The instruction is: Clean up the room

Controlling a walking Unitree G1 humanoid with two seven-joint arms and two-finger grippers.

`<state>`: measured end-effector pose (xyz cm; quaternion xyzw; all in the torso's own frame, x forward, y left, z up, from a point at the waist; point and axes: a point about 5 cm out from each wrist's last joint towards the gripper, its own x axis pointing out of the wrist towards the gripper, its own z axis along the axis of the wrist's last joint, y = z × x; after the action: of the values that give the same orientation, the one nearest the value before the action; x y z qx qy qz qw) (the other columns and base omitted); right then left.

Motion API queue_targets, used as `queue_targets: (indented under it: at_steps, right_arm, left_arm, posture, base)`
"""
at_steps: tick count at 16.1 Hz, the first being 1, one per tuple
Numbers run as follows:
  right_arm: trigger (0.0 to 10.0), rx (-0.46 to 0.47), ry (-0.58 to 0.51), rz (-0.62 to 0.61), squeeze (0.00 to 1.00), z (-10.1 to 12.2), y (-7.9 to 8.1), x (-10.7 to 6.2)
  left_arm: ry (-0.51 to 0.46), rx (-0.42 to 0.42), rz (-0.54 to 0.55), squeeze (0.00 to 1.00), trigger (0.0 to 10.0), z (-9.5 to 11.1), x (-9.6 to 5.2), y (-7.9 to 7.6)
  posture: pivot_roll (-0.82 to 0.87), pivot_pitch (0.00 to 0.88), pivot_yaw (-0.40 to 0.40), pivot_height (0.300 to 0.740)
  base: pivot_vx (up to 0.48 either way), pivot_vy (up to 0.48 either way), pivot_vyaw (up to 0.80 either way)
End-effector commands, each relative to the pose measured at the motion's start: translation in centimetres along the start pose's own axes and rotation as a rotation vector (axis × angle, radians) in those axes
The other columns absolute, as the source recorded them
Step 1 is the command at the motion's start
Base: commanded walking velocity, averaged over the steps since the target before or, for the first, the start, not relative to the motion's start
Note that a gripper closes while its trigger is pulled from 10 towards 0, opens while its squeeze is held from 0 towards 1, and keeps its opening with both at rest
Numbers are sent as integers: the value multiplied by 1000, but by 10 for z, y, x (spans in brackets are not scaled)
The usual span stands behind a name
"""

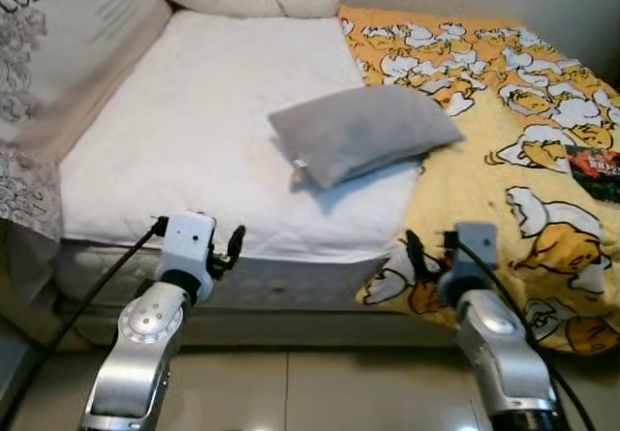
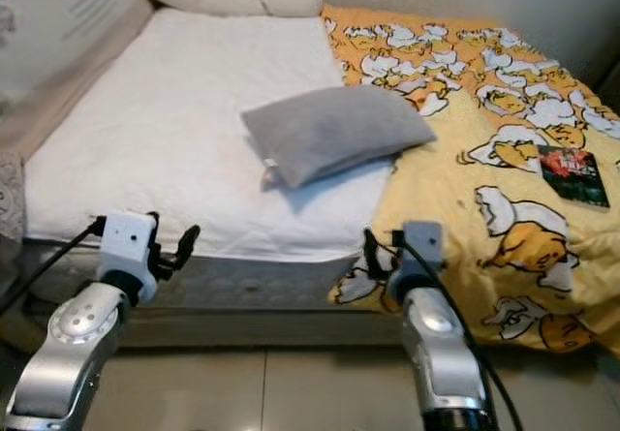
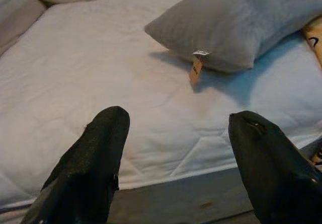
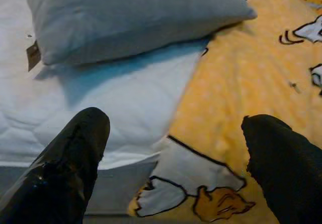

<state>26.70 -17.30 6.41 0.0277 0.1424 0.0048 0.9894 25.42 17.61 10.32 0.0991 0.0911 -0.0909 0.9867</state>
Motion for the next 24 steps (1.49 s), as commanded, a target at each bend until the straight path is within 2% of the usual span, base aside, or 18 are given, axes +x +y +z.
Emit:
queue_targets:
  at_steps: [1,2,3,4,11,24]
  right_arm:
    - [10000,-10,-34,26,1000,8,7,3]
    - [10000,-14,-35,29,1000,9,7,3]
    - [10000,-16,-37,30,318,10,7,4]
    - [10000,-17,-37,29,0,10,7,4]
    - [10000,-33,-47,6,0,21,-2,12]
    - [10000,-68,-36,31,0,21,3,16]
  left_arm:
    - [-5,7,22,0,10000,2,0,6]
    - [-7,5,29,0,10000,2,0,7]
    - [-13,0,42,0,10000,4,1,9]
    - [-15,-2,47,0,10000,4,2,10]
    - [-26,-3,55,0,10000,8,6,14]
    - [-22,-4,52,0,10000,9,8,17]
  posture:
    - [115,0,-37,740]
    - [114,0,-36,740]
    - [113,0,-37,740]
    - [114,0,-38,740]
    - [112,0,-41,740]
    - [112,0,-39,740]
  base:
    - [0,0,0]
    - [0,0,0]
    - [0,0,0]
    - [0,0,0]
    - [252,0,0]
    - [373,0,0]
